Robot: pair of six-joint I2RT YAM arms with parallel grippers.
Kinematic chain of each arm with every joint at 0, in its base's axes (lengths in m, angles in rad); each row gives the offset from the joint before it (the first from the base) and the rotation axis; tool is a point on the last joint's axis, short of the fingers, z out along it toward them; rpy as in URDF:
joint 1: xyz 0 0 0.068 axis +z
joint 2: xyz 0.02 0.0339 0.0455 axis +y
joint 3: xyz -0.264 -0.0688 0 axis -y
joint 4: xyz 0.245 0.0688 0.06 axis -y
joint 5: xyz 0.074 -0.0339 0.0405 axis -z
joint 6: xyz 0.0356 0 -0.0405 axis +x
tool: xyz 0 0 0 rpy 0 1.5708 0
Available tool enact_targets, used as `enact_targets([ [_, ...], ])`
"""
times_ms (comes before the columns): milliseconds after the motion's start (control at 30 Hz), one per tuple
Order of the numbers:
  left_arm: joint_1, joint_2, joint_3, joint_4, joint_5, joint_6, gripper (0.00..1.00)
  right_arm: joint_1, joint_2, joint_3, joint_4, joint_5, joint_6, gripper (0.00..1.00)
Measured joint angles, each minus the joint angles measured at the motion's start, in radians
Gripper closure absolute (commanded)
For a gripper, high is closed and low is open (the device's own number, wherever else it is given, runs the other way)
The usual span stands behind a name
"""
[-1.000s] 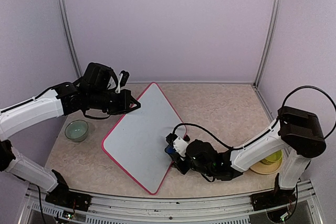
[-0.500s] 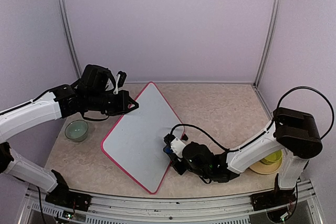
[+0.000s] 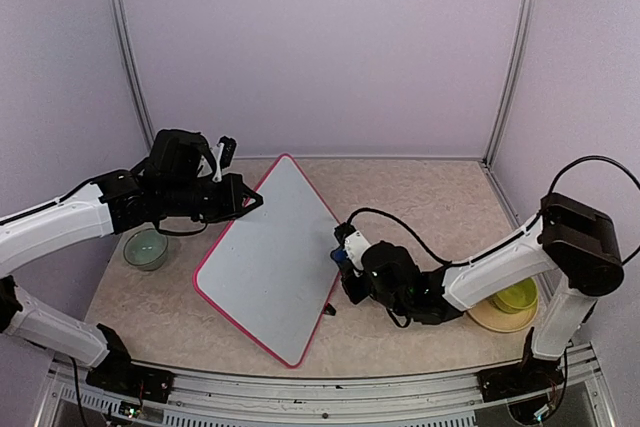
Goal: Erase the whiteboard
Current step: Erase the whiteboard at the center of the board.
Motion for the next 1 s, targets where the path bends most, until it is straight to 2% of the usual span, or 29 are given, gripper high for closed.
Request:
enact_targets([
  [233,0.001,-0.005,0.0,0.007,0.003,0.008,1.0,-0.1,-0.195,-0.02,-0.031,-0.031,-0.006,1.0],
  [400,0.003,0.042,0.044,0.008,0.008,0.008,1.0,-0.123,-0.245,-0.02,-0.039,-0.048,-0.023,1.0],
  [767,0.021,0.135,0.164,-0.005,0.006,0.01,1.0,-0.126,-0.205,-0.02,-0.069,-0.11,-0.041,1.0],
  [1000,0.027,0.179,0.184,-0.005,0.012,0.008,1.0,-0.126,-0.071,0.023,-0.041,-0.15,-0.058,1.0],
])
